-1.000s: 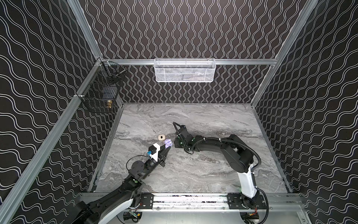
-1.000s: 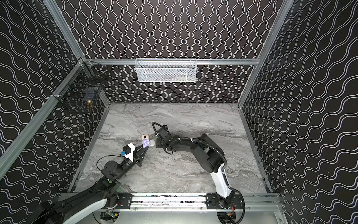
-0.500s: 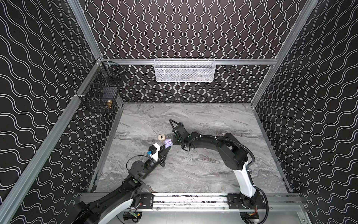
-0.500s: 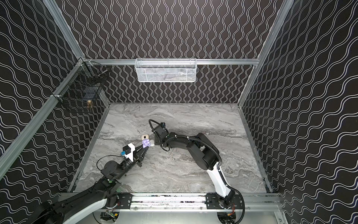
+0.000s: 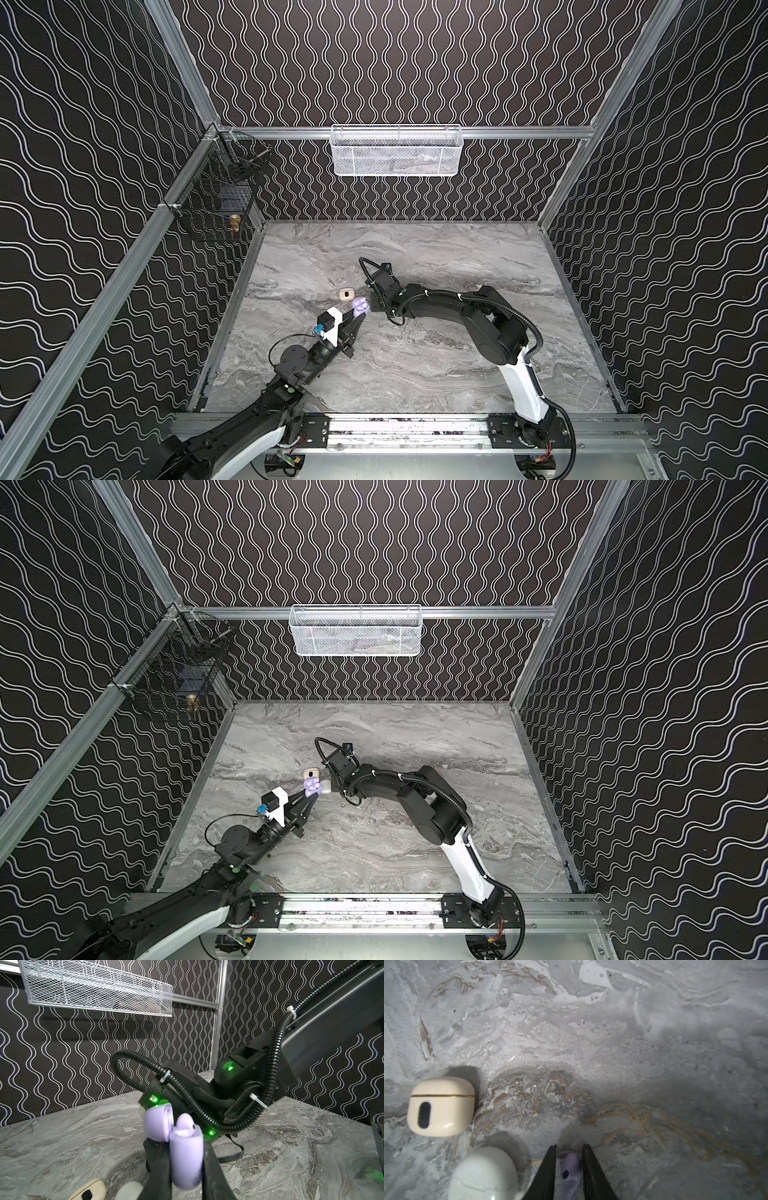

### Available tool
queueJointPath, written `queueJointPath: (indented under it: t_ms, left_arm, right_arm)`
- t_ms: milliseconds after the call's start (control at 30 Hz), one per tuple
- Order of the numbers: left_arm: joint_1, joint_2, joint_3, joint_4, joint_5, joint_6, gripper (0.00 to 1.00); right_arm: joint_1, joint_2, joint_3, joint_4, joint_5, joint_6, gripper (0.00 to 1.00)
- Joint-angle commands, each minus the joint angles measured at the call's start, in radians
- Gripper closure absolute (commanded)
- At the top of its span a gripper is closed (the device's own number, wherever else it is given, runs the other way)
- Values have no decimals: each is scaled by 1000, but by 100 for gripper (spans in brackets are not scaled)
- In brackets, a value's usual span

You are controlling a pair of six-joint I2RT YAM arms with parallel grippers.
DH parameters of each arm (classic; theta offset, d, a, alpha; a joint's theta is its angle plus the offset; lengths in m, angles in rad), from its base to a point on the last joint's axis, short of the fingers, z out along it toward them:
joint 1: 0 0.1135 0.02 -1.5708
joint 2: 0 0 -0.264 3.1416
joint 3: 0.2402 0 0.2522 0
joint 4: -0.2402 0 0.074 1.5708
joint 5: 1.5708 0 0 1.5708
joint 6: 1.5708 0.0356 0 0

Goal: Insert the wireless bluetooth earbuds into the charging case
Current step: 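Move the right gripper down over the second lilac earbud on the table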

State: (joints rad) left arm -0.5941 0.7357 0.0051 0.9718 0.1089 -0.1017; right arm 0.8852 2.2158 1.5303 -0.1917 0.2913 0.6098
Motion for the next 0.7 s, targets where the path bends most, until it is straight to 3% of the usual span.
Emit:
queueJointPath:
  t_ms: [0, 333, 667]
  left_arm:
    - [1, -2, -29, 12, 0, 2, 100]
    - [2, -1, -29, 17, 5, 0, 100]
    - [1, 14, -30, 49, 41, 3, 100]
  right_arm:
    - [6, 23, 7, -124, -27, 0, 78]
    - [12, -20, -27, -123, 8, 17, 87]
    - [35, -403, -266, -38, 145, 49, 91]
